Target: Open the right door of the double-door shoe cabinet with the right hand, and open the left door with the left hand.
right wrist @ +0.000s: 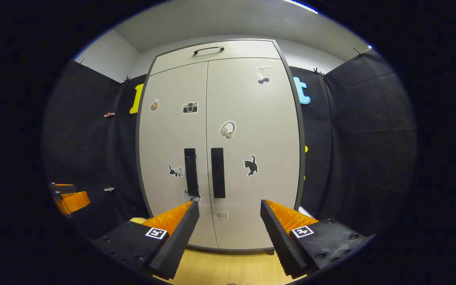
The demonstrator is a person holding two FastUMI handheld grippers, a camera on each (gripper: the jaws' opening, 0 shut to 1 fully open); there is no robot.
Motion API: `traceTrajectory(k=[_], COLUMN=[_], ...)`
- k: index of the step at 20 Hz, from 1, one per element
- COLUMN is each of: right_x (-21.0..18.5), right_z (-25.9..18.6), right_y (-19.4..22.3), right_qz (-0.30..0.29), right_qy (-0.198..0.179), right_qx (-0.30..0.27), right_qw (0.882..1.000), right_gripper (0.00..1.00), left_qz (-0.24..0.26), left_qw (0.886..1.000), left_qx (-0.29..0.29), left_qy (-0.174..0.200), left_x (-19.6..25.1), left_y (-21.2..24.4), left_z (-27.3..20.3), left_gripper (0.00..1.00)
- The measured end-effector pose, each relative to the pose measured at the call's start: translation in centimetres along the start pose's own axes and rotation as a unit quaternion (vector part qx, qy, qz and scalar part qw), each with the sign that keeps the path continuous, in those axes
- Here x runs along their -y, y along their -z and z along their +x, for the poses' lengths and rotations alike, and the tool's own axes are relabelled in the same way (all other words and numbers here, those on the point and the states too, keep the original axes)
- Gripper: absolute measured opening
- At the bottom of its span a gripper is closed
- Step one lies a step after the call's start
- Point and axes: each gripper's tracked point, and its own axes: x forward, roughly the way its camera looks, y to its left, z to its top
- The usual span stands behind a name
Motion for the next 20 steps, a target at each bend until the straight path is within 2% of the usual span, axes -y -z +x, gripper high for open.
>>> traceTrajectory(k=[13, 20], right_x=[1.2, 1.7], right_z=[0.4, 0.5], right_y=[-1.5, -2.0], right_qz=[0.008, 0.000], right_qy=[0.022, 0.037], right_qx=[0.011, 0.014], right_qw=[1.000, 0.999], right_gripper=[0.98, 0.98], left_qz=[-0.009, -0.002], left_qw=[0.999, 0.999], left_qx=[0.002, -0.001], left_qy=[0.035, 0.037], left_x=[1.6, 1.1], left_y=[0.1, 0.7], left_z=[1.5, 1.6], left_gripper=[0.95, 0.95])
